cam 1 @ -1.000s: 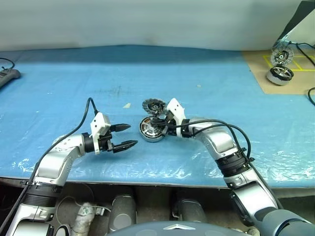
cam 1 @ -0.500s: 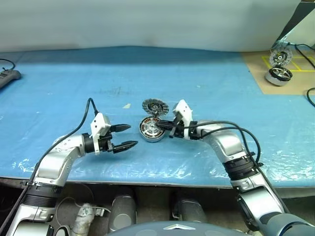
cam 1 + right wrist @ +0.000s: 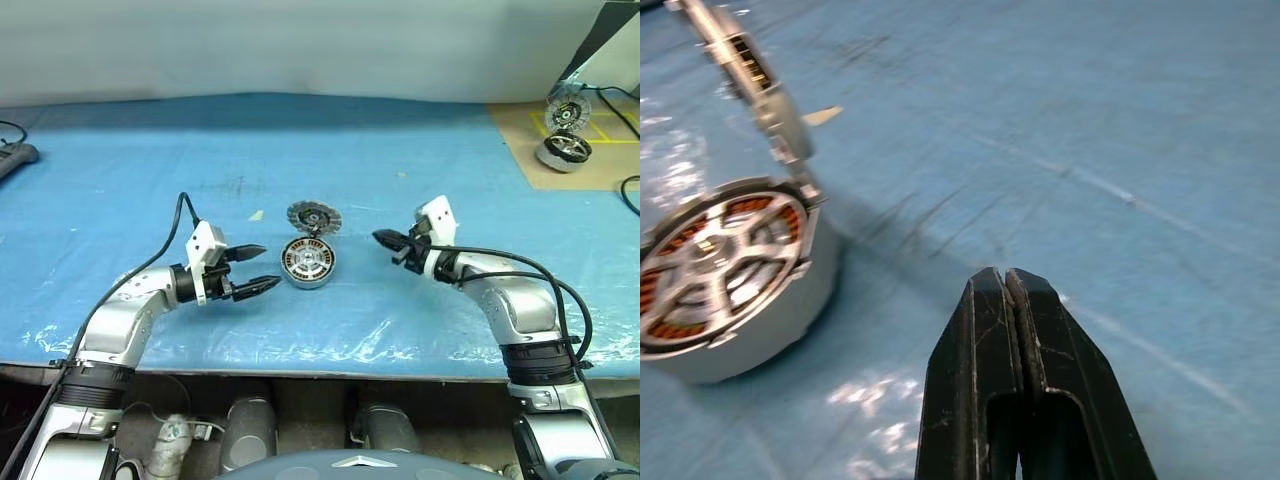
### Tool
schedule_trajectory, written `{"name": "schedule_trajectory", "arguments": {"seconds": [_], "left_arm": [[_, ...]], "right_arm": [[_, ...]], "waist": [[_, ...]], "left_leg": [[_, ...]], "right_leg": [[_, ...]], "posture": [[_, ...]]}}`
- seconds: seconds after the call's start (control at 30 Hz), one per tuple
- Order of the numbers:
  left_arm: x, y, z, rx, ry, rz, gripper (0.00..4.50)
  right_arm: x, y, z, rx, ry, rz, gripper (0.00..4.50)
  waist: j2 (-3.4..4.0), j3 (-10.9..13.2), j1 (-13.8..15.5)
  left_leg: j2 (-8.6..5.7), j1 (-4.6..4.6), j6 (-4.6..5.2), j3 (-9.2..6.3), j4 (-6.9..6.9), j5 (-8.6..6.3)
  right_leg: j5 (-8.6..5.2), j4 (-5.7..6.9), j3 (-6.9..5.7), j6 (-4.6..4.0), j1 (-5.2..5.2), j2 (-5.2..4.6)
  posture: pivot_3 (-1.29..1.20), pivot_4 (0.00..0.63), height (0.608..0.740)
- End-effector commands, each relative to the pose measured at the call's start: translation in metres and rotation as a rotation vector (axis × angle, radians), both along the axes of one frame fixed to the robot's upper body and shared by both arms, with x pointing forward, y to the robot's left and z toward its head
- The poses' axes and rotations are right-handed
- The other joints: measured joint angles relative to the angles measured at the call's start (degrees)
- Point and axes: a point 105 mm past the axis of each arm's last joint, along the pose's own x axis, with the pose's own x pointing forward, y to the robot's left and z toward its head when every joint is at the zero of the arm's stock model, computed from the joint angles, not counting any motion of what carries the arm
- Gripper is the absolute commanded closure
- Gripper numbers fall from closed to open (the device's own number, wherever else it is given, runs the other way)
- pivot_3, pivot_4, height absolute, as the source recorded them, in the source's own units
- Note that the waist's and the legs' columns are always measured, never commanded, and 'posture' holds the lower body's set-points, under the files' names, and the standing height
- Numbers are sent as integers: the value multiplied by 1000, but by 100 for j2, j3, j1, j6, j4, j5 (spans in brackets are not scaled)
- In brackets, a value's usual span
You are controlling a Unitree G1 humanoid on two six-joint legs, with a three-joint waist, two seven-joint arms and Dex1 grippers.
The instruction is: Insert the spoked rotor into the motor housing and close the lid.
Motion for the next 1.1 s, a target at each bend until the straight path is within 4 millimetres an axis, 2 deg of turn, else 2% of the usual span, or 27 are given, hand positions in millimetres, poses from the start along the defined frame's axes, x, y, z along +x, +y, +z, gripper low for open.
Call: {"name": "schedule_trajectory", "arguments": {"seconds": [0.03, 0.13, 0.3, 0.4, 0.53, 0.87, 1.1], "left_arm": [[1, -3, 8, -8, -33, -28, 489], [2, -4, 8, -8, -33, -33, 489], [2, -4, 9, -7, -35, -33, 489], [0, -3, 9, -8, -36, -30, 489], [-2, -2, 9, -10, -37, -20, 489], [-4, 2, 10, -7, -34, -13, 489], [-5, 2, 11, -3, -29, -26, 489]], "right_arm": [[14, 10, 25, 23, -94, 12, 4480], [26, 28, 37, 41, -127, 51, 4480], [24, 69, 61, 103, -171, 227, 4480], [19, 84, 65, 100, -165, 318, 4480], [-2, 100, 59, 73, -125, 478, 4480], [-24, 94, 17, -82, -32, 571, 4480], [-33, 93, -5, -104, 28, 583, 4480]], "waist": [[0, 0, -2], [0, 0, 0], [1, 1, 3], [1, 1, 10], [0, 1, 25], [0, 1, 26], [0, 1, 14]], "left_leg": [[0, -4, -5, 0, 0, 3], [-1, -14, -17, 1, 2, 11], [1, -18, -16, 1, 2, 11], [1, -19, -15, 1, 4, 11], [1, -20, -15, 0, 5, 11], [2, -19, -15, 0, 9, 10], [4, -15, -10, 0, 7, 7]], "right_leg": [[0, 0, 0, 0, -4, 0], [0, 0, -1, -1, -8, -1], [0, 0, -4, -2, -9, -1], [0, 0, -4, -2, -9, -1], [0, 0, -4, -2, -7, -1], [0, 1, -5, -1, -5, -1], [0, 2, -5, -2, -6, -1]], "posture": [[0, 150, 740], [0, 150, 740], [0, 150, 740], [0, 150, 740], [0, 150, 740], [0, 150, 740], [0, 150, 740]]}}
